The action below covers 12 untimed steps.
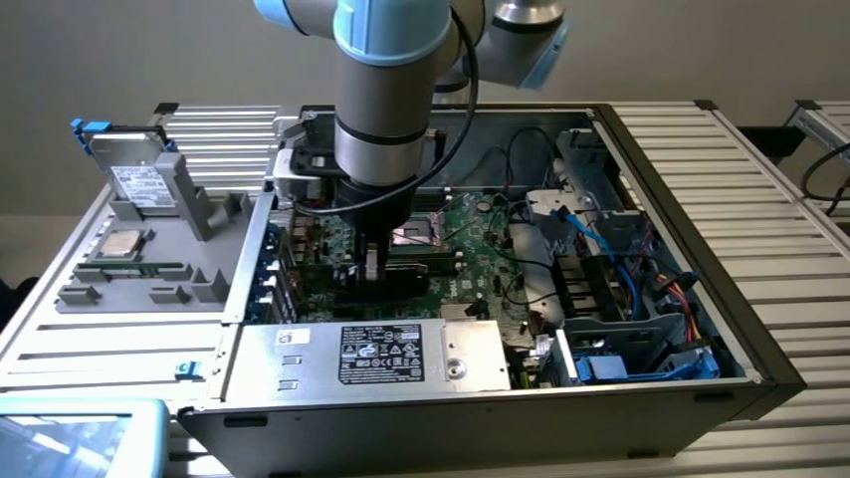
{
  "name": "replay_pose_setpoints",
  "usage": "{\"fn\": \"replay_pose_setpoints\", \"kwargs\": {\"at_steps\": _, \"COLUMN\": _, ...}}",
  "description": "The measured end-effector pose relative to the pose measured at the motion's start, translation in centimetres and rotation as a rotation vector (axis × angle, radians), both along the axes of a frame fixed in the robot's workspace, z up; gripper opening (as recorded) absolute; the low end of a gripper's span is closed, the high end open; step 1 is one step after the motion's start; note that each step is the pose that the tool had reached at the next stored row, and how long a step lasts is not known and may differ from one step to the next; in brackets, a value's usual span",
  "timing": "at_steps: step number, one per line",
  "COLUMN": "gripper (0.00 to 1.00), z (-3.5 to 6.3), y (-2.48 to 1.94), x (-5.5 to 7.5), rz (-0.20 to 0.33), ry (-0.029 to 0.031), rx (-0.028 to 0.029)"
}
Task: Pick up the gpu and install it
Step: 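Insert the gpu into the slot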
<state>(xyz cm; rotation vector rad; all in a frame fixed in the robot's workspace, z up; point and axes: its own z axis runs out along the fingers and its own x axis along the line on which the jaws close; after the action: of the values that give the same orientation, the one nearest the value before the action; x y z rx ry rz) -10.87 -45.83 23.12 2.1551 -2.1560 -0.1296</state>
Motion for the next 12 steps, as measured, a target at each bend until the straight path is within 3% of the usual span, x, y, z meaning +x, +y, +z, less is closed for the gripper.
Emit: {"fn": "replay_pose_setpoints", "kwargs": {"at_steps": 12, "gripper": 0.29, "z": -0.14, "y": -0.01, "x": -0.02, "rz": 0.000, "ry": -0.0001, "rx": -0.0001}}
